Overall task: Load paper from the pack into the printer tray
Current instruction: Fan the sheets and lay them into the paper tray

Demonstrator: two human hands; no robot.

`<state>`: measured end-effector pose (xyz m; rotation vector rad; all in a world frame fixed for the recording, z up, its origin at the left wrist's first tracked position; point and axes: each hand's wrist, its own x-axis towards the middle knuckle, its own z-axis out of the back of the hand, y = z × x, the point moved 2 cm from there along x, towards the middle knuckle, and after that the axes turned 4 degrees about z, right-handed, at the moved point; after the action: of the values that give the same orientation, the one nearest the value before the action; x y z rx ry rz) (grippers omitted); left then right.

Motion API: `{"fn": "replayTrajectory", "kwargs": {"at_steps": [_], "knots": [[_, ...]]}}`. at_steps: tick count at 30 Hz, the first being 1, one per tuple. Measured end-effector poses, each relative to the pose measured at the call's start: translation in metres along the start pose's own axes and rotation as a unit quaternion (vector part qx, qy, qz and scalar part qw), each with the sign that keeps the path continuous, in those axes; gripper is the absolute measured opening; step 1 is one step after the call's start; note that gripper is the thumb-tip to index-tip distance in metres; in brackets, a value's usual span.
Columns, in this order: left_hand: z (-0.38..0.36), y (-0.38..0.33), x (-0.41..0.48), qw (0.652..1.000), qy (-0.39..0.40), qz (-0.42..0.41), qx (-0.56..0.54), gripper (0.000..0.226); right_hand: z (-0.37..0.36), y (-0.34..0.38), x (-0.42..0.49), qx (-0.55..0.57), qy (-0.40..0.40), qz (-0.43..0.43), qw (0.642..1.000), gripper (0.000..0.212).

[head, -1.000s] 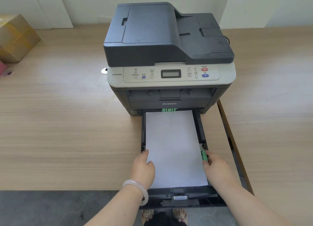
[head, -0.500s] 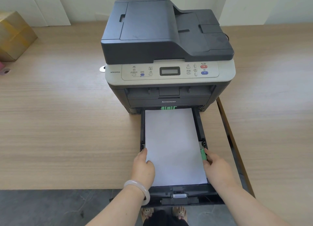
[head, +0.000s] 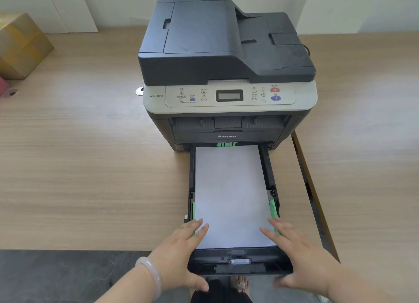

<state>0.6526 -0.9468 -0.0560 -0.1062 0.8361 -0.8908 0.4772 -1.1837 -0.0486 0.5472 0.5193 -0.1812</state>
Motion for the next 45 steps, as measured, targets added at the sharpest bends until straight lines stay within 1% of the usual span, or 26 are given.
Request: {"fn": "replayTrajectory", "kwargs": {"at_steps": [3, 6, 8, 11, 13, 17, 18, 19, 22, 24, 26, 29, 31, 33, 35, 38, 40, 42, 44, 45], "knots": [[0.000, 0.006, 0.006, 1.000, -0.024, 0.010, -0.015, 0.135, 0.000, -0.001, 0.007, -0.027, -0.024, 0.002, 0.999, 0.098], [0.005, 0.008, 0.010, 1.000, -0.022, -0.002, -0.015, 0.134, -0.002, -0.002, 0.011, -0.051, -0.026, 0.016, 0.998, 0.092], [0.005, 0.009, 0.011, 1.000, -0.023, -0.012, -0.001, 0.132, -0.002, -0.003, 0.012, -0.058, -0.019, 0.025, 0.998, 0.084], [0.001, 0.010, 0.011, 0.999, -0.035, -0.029, 0.005, 0.122, 0.001, 0.000, 0.011, -0.075, 0.012, 0.032, 0.997, 0.069], [-0.001, 0.010, 0.010, 0.998, -0.043, -0.041, 0.008, 0.113, 0.003, 0.002, 0.010, -0.083, 0.028, 0.035, 0.996, 0.065], [0.005, 0.013, 0.015, 0.996, -0.076, -0.042, -0.006, 0.092, 0.012, -0.003, 0.018, -0.078, 0.013, 0.037, 0.996, 0.061], [0.008, 0.015, 0.020, 0.995, -0.087, -0.039, -0.006, 0.087, 0.016, -0.005, 0.024, -0.078, 0.007, 0.037, 0.996, 0.061], [0.013, 0.017, 0.026, 0.995, -0.093, -0.037, -0.002, 0.088, 0.020, -0.008, 0.031, -0.076, 0.005, 0.036, 0.996, 0.061], [0.029, 0.017, 0.044, 0.994, -0.108, -0.027, 0.008, 0.113, 0.032, -0.017, 0.052, -0.071, -0.013, 0.026, 0.997, 0.062], [0.041, 0.019, 0.052, 0.992, -0.123, -0.010, 0.016, 0.118, 0.040, -0.023, 0.063, -0.083, -0.036, 0.014, 0.996, 0.068], [0.053, 0.022, 0.057, 0.986, -0.163, 0.015, 0.024, 0.122, 0.050, -0.027, 0.070, -0.110, -0.089, -0.010, 0.990, 0.080], [0.068, 0.026, 0.066, 0.963, -0.256, 0.067, 0.045, 0.122, 0.064, -0.032, 0.077, -0.127, -0.199, -0.073, 0.969, 0.098], [0.079, 0.027, 0.072, 0.949, -0.290, 0.123, 0.020, 0.126, 0.071, -0.037, 0.083, -0.086, -0.255, -0.122, 0.955, 0.112], [0.092, 0.030, 0.077, 0.935, -0.305, 0.179, -0.031, 0.133, 0.078, -0.042, 0.090, -0.005, -0.296, -0.159, 0.942, 0.123], [0.104, 0.036, 0.085, 0.922, -0.324, 0.193, -0.088, 0.140, 0.085, -0.050, 0.099, 0.085, -0.315, -0.183, 0.927, 0.133], [0.118, 0.045, 0.099, 0.908, -0.345, 0.188, -0.144, 0.145, 0.097, -0.061, 0.117, 0.148, -0.317, -0.183, 0.919, 0.140], [0.123, 0.051, 0.109, 0.892, -0.359, 0.198, -0.191, 0.144, 0.106, -0.069, 0.129, 0.172, -0.329, -0.182, 0.911, 0.140], [0.129, 0.060, 0.119, 0.869, -0.379, 0.199, -0.248, 0.141, 0.114, -0.075, 0.141, 0.208, -0.354, -0.181, 0.894, 0.134], [0.136, 0.067, 0.130, 0.848, -0.400, 0.184, -0.296, 0.131, 0.120, -0.080, 0.151, 0.240, -0.384, -0.173, 0.875, 0.120], [0.139, 0.070, 0.134, 0.839, -0.409, 0.179, -0.310, 0.120, 0.123, -0.081, 0.154, 0.246, -0.397, -0.168, 0.868, 0.110]]}}
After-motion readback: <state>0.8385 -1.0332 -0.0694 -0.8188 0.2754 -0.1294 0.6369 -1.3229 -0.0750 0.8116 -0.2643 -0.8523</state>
